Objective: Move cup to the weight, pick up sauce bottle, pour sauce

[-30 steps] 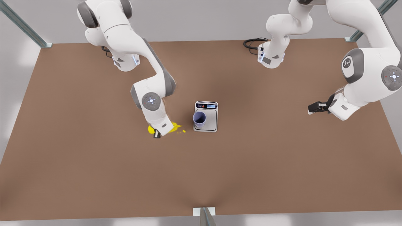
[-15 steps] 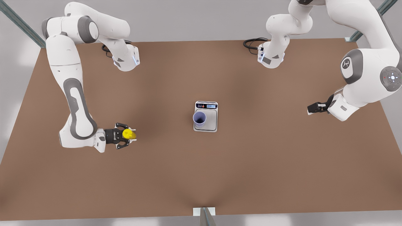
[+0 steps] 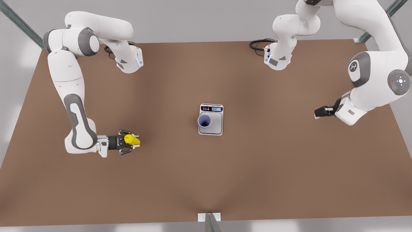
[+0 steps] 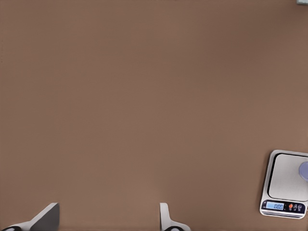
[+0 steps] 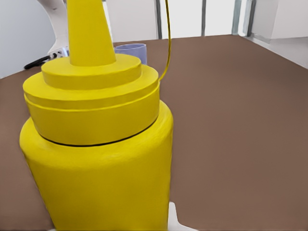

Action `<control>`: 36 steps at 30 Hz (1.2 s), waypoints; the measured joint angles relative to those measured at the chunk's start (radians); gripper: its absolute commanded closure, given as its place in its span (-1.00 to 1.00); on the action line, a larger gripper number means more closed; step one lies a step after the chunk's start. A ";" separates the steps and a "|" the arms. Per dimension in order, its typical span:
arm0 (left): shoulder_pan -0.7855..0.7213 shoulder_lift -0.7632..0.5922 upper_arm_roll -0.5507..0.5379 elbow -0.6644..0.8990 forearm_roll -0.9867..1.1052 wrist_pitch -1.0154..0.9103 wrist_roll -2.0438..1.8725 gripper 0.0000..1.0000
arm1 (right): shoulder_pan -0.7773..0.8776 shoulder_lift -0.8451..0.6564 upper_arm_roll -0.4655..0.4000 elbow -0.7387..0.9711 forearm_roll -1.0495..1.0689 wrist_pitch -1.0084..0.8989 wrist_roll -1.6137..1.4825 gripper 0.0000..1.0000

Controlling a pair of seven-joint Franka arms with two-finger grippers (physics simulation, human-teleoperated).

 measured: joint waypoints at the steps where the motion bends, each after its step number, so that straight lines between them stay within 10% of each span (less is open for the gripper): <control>1: 0.000 0.000 0.001 0.001 0.000 0.000 0.001 -1.00 | 0.001 0.005 0.000 0.000 0.002 0.000 -0.001 -0.15; 22: -0.013 0.008 0.000 0.020 0.001 -0.005 -0.016 -1.00 | 0.004 0.034 -0.002 -0.005 0.022 0.023 -0.032 -0.16; 26: -0.021 0.015 0.000 0.021 0.003 -0.002 -0.026 -1.00 | 0.004 0.037 -0.001 -0.005 0.022 0.024 -0.033 -0.67; 33: -0.019 0.017 0.000 0.038 0.004 -0.009 -0.029 -1.00 | -0.001 0.036 -0.001 -0.006 0.021 0.024 -0.034 -0.69; 36: -0.019 0.019 0.000 0.038 0.004 -0.009 -0.029 -1.00 | -0.011 0.034 -0.001 -0.006 0.018 0.020 -0.034 -1.00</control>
